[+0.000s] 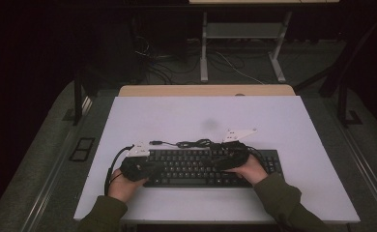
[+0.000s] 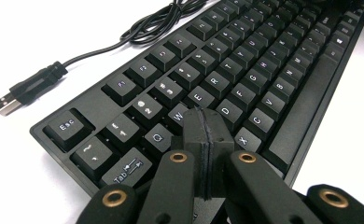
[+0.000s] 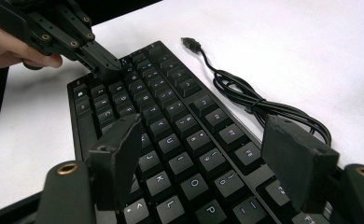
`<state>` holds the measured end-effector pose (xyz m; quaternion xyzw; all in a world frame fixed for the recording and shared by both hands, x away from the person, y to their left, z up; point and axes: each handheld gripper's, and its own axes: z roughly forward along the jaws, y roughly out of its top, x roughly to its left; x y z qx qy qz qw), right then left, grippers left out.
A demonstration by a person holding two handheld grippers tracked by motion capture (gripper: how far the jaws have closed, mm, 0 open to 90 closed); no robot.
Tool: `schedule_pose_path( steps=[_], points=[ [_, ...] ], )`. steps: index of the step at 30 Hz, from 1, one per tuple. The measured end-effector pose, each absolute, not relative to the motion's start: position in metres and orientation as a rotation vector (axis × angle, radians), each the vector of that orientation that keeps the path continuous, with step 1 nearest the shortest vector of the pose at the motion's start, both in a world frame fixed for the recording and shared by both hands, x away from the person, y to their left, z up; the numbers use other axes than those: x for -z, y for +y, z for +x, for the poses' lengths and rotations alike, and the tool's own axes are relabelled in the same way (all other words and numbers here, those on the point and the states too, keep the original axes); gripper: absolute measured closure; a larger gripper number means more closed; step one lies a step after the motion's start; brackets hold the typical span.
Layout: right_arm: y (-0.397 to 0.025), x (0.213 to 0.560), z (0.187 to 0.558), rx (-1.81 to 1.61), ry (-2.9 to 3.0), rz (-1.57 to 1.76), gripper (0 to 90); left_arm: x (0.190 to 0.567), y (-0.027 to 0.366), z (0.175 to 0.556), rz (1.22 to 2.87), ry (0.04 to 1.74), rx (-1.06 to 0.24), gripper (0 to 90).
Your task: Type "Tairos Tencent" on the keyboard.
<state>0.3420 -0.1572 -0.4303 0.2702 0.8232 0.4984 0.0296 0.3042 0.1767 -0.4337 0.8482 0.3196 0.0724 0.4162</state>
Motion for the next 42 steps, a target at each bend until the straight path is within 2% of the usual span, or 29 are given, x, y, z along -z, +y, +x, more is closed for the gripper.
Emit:
schedule_pose_path(
  steps=[7, 10, 13, 33, 42],
  points=[
    [-0.158, 0.430, 0.342, -1.537, 2.542, 0.833, 28.4, 0.432, 0.177, 0.304, 2.106, 0.809, -0.173, 88.4],
    [-0.159, 0.429, 0.342, -1.537, 2.540, 0.838, 28.4, 0.431, 0.178, 0.305, 2.092, 0.813, -0.172, 84.1],
    [-0.159, 0.429, 0.343, -1.539, 2.537, 0.835, 28.4, 0.430, 0.178, 0.304, 2.076, 0.814, -0.174, 78.8],
    [-0.151, 0.420, 0.352, -1.575, 2.516, 0.832, 28.4, 0.428, 0.165, 0.304, 1.985, 0.807, -0.157, 29.3],
    [-0.142, 0.419, 0.357, -1.543, 2.553, 0.810, 26.7, 0.429, 0.158, 0.303, 2.007, 0.801, -0.186, 17.9]
  ],
)
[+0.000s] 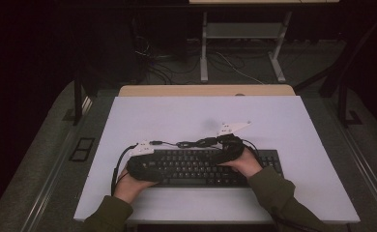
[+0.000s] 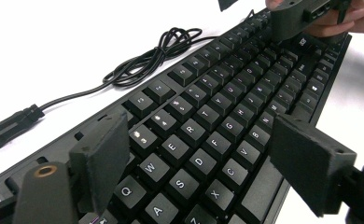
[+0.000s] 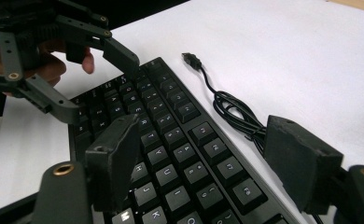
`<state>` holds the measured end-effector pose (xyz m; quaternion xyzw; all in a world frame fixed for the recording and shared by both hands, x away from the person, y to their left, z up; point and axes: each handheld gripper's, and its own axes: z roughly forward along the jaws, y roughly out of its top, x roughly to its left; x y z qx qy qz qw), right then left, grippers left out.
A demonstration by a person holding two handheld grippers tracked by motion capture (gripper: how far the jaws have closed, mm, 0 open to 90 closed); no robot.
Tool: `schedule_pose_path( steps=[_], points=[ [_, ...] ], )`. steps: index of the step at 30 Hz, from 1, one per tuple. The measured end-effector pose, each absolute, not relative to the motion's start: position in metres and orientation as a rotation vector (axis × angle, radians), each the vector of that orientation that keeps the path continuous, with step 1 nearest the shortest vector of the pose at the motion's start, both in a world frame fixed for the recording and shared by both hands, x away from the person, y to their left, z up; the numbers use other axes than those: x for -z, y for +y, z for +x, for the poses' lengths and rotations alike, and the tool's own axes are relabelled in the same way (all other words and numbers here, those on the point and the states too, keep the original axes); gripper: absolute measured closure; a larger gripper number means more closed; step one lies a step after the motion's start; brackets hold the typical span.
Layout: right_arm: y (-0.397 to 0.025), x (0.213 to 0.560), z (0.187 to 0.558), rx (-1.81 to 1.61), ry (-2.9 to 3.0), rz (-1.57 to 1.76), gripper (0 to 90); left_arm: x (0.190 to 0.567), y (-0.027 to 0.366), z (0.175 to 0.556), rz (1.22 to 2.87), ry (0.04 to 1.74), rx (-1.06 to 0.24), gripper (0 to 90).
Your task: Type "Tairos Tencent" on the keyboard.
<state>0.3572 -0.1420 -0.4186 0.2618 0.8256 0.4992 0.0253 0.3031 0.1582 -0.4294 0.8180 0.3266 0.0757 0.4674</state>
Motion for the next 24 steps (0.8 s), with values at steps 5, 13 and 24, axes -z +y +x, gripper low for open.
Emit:
schedule_pose_path(
  steps=[5, 13, 24],
  points=[
    [-0.1378, 0.4196, 0.3591, -1.525, 2.565, 0.800, 27.8, 0.4304, 0.1559, 0.3033, 2.012, 0.816, -0.202, 9.4],
    [-0.1355, 0.4220, 0.3579, -1.512, 2.597, 0.778, 41.2, 0.4311, 0.1519, 0.3041, 2.020, 0.822, -0.208, 0.4],
    [-0.1358, 0.4247, 0.3569, -1.455, 2.650, 0.753, 71.8, 0.4316, 0.1492, 0.3037, 2.030, 0.814, -0.224, 0.0]
  ],
)
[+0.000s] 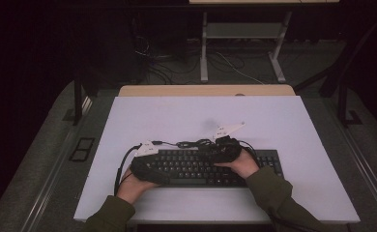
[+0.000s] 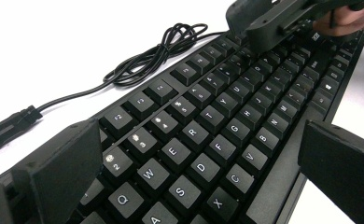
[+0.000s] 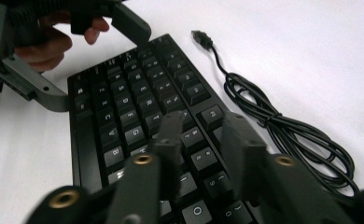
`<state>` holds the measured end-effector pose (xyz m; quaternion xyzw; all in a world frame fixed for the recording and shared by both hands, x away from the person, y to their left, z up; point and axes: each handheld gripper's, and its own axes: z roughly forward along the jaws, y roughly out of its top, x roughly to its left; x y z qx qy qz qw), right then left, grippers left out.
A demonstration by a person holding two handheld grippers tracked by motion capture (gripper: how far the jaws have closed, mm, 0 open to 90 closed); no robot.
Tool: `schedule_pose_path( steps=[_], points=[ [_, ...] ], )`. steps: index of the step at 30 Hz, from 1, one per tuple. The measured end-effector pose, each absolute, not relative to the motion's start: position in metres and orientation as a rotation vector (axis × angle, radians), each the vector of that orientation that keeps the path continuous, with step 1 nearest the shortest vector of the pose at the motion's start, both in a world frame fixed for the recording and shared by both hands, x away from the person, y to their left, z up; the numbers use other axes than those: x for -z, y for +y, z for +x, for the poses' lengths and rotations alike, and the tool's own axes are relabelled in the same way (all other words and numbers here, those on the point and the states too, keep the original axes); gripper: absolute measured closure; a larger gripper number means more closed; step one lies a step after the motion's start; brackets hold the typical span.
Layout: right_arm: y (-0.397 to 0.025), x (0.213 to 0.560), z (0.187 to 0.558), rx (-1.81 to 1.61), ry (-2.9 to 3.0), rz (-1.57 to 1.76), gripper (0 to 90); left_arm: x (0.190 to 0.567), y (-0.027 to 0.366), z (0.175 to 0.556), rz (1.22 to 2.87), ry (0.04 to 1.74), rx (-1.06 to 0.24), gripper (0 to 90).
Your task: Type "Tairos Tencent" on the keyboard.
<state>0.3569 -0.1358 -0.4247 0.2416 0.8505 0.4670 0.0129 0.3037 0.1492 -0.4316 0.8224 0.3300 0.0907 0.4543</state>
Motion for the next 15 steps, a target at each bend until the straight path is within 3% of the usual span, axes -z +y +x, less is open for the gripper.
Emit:
schedule_pose_path(
  steps=[7, 15],
  points=[
    [-0.1341, 0.4268, 0.3558, -1.418, 2.694, 0.707, 88.7, 0.4334, 0.1479, 0.3036, 2.030, 0.806, -0.219, 0.0],
    [-0.1312, 0.4295, 0.3546, -1.381, 2.741, 0.685, 89.3, 0.4350, 0.1473, 0.3040, 2.034, 0.808, -0.208, 0.0]
  ],
)
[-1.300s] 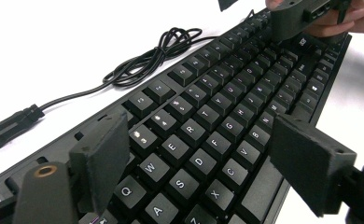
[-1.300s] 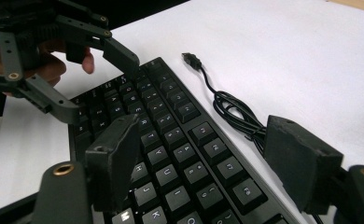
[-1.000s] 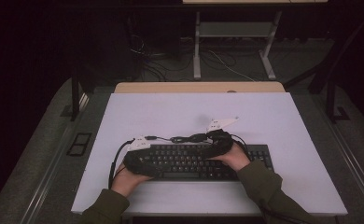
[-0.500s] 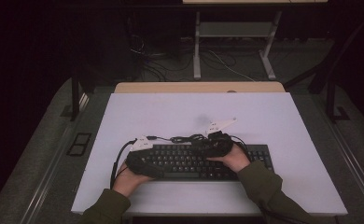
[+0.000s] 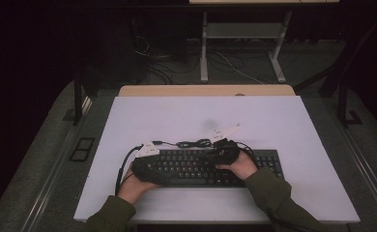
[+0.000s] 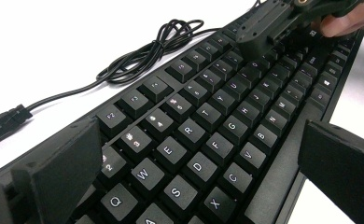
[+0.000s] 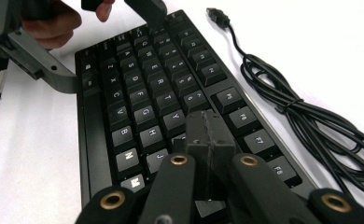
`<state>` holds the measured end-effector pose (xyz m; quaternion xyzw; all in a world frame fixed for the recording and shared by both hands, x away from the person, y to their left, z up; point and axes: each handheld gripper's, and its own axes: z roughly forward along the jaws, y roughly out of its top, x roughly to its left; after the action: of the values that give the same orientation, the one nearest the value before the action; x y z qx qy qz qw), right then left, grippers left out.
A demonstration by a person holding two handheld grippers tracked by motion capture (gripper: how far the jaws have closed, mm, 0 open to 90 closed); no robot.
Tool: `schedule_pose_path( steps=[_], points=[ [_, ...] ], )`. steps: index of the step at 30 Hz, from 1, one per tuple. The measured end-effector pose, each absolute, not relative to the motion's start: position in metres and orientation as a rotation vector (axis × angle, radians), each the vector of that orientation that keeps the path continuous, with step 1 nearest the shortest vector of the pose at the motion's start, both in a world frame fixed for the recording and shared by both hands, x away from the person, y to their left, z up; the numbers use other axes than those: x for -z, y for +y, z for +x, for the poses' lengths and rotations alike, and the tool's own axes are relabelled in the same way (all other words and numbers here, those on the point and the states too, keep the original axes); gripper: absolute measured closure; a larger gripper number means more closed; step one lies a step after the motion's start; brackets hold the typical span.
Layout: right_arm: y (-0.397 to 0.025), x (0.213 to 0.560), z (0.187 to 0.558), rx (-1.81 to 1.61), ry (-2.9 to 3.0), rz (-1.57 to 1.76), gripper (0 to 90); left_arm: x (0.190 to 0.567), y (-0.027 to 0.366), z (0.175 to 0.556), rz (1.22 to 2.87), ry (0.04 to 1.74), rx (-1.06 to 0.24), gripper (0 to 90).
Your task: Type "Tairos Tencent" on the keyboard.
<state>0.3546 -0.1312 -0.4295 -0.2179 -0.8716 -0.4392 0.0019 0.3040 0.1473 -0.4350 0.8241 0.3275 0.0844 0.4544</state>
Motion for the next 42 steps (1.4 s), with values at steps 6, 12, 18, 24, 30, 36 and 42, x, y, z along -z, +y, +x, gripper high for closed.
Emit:
schedule_pose_path(
  steps=[6, 12, 18, 24, 30, 36, 42],
  points=[
    [-0.1286, 0.4325, 0.3539, 1.341, -2.752, -0.669, 89.3, 0.4350, 0.1477, 0.3040, 2.029, 0.808, -0.207, 0.0],
    [-0.1282, 0.4344, 0.3541, 1.310, -2.757, -0.669, 89.3, 0.4354, 0.1478, 0.3043, 2.029, 0.809, -0.207, 0.0],
    [-0.1276, 0.4359, 0.3540, 1.295, -2.762, -0.660, 89.3, 0.4358, 0.1477, 0.3042, 2.033, 0.809, -0.202, 0.0],
    [-0.1264, 0.4384, 0.3533, 1.284, -2.766, -0.663, 89.4, 0.4360, 0.1469, 0.3041, 2.035, 0.808, -0.200, 0.0],
    [-0.1260, 0.4383, 0.3531, 1.283, -2.770, -0.661, 89.4, 0.4358, 0.1472, 0.3040, 2.038, 0.808, -0.201, 0.0],
    [-0.1273, 0.4351, 0.3535, 1.298, -2.755, -0.654, 89.4, 0.4360, 0.1475, 0.3042, 2.038, 0.808, -0.200, 0.0],
    [-0.1299, 0.4315, 0.3539, 1.331, -2.746, -0.657, 89.4, 0.4352, 0.1474, 0.3040, 2.036, 0.806, -0.205, 0.0]
  ],
)
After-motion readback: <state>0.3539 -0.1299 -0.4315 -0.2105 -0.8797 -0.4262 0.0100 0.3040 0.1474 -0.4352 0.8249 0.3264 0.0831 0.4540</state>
